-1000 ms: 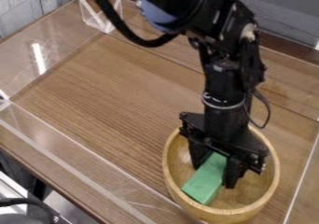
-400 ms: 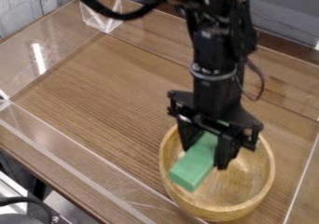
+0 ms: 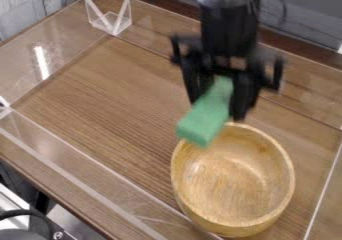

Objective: Remove the green block from inside the brown bowl and put it on the table

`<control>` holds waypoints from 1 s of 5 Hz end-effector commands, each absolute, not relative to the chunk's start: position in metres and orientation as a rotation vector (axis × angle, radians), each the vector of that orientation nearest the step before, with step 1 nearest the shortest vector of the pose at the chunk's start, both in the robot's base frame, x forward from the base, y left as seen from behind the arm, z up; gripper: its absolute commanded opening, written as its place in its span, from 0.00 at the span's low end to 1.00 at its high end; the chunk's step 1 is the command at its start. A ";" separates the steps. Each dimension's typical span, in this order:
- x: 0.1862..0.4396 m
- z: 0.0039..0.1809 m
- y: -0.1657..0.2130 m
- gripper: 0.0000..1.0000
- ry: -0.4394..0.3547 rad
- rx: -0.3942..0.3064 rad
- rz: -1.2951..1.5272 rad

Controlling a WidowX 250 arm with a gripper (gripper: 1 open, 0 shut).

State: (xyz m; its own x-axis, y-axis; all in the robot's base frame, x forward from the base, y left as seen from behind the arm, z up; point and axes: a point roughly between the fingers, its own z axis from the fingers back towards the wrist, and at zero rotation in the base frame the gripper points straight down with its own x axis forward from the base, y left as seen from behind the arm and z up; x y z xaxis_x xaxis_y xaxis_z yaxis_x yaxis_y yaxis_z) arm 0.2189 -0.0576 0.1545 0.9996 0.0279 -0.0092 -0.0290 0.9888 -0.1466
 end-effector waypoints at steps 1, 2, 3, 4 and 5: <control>0.221 0.195 -0.032 0.00 -0.075 -0.145 0.069; 0.204 0.183 -0.021 0.00 -0.077 -0.143 0.056; 0.194 0.167 -0.020 0.00 -0.078 -0.141 0.035; 0.185 0.154 -0.035 0.00 -0.080 -0.138 0.009; 0.181 0.148 -0.064 0.00 -0.085 -0.138 -0.026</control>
